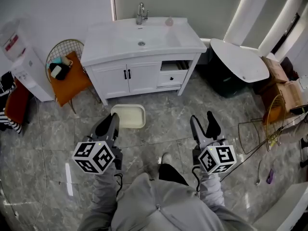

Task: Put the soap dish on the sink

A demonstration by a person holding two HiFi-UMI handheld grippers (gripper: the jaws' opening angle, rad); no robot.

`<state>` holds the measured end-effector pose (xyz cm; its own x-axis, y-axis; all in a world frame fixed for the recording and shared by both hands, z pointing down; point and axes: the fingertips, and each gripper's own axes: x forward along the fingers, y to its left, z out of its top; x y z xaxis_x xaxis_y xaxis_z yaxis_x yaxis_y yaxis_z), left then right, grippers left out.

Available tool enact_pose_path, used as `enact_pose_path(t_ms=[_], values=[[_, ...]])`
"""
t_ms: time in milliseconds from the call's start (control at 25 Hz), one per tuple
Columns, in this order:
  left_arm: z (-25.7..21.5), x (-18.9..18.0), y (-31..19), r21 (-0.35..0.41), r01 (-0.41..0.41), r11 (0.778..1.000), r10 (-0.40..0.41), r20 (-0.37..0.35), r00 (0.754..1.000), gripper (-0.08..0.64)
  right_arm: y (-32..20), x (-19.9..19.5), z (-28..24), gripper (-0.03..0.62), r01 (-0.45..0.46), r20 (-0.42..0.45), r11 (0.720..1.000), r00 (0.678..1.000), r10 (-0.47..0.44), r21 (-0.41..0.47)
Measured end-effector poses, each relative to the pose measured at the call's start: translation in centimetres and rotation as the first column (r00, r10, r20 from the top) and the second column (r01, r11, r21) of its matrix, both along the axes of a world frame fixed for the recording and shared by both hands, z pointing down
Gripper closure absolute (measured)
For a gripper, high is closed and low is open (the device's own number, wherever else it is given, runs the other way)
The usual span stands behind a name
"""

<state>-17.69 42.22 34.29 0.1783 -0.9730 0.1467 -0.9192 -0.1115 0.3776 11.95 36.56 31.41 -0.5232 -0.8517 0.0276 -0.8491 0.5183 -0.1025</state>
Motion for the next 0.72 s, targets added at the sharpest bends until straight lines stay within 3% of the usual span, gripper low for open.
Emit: enact_pose_path(t_ms=[360,720], values=[[0.5,-0.9,-5.9,-0.006,0.003,1.0,-0.003,0.004,1.0,0.476,-5.6,-0.8,0.6,0.331,0.002,0.011,1.0,1.0,-0.002,-0.003],[1.0,1.0,-17.6,-0.028,0.02,0.999,-0.02,0.003,1.0,0.476,-17.7,0.4,1.1,0.331,0.032,0.017,0.999,0.999,-0.031,-0.022]])
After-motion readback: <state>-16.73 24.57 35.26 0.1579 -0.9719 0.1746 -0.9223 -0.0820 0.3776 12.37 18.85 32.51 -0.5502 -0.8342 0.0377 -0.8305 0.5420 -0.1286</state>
